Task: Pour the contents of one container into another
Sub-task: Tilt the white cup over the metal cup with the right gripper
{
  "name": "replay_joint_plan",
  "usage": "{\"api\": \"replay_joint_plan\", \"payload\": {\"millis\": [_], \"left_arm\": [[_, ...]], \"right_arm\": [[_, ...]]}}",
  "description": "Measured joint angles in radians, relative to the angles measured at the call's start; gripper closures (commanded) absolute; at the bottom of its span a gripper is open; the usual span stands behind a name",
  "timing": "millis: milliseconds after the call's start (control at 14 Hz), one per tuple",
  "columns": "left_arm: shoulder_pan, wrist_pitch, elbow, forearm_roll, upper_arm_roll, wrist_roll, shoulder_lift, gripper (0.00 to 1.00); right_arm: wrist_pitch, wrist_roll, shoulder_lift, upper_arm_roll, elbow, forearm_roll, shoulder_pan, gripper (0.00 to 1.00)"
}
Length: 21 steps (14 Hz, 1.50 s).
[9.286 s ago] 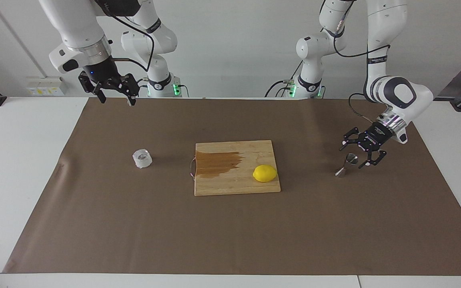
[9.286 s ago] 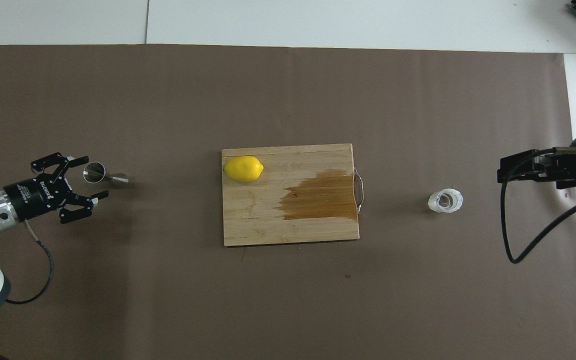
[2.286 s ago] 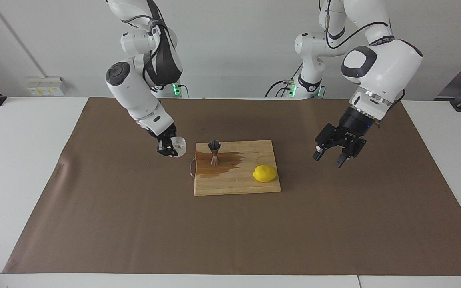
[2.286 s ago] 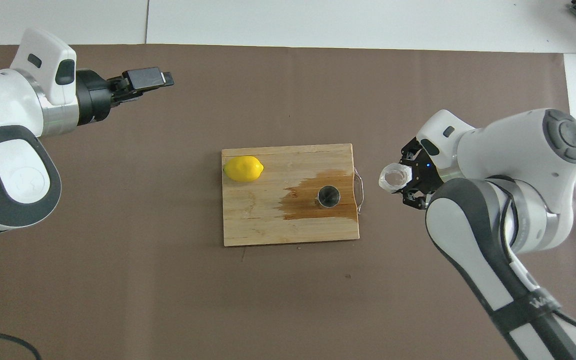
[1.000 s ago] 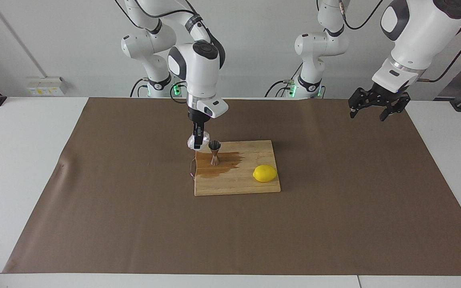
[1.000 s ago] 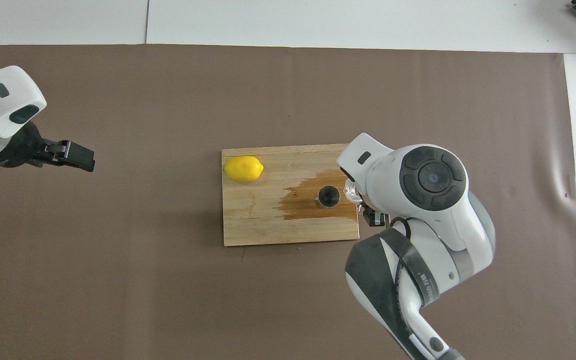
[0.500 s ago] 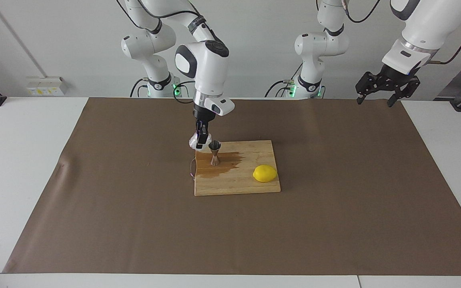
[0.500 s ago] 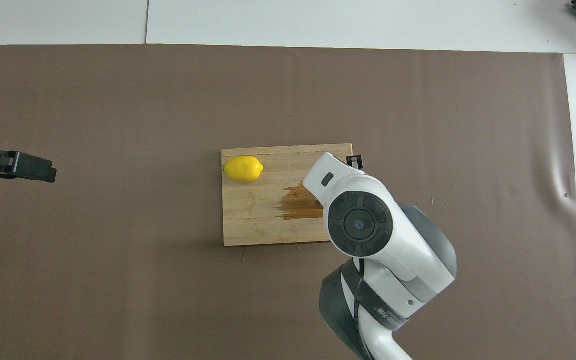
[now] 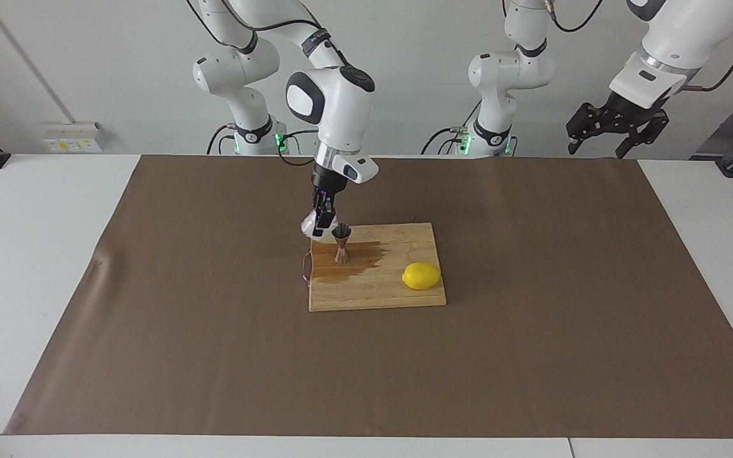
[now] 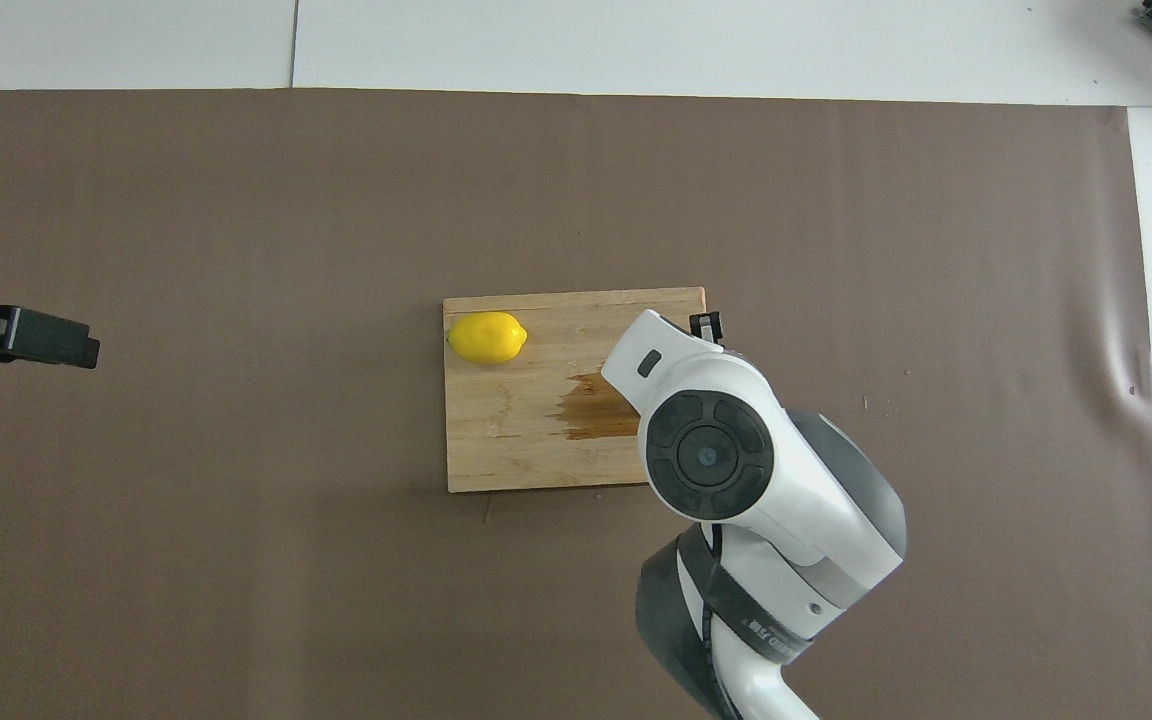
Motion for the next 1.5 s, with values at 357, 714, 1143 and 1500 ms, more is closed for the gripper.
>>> {"api": "replay_joint_plan", "payload": {"millis": [357,714,1143,1500], "left_arm": [[0.000,-0.001,-0.001,0.000,0.000,0.000,-0.001,0.00],[0.000,-0.001,-0.002,0.000,0.000,0.000,-0.001,0.00],[0.000,-0.002,-0.002,0.000,0.000,0.000,-0.001,0.00],[0.000,-0.002,-0.002,0.000,0.000,0.000,-0.001,0.00]], "right_arm": [[-0.012,0.034,-0.001,0.000,0.000,-0.060,0.027,1.00],[-0.056,0.144,-0.015,0.003,0.000,-0.141,0.077,1.00],[-0.069,0.177,-0.018,0.003,0.000,-0.188,0.080,1.00],[-0.069,0.229,-0.021,0.003,0.000,-0.232,0.080,1.00]]}}
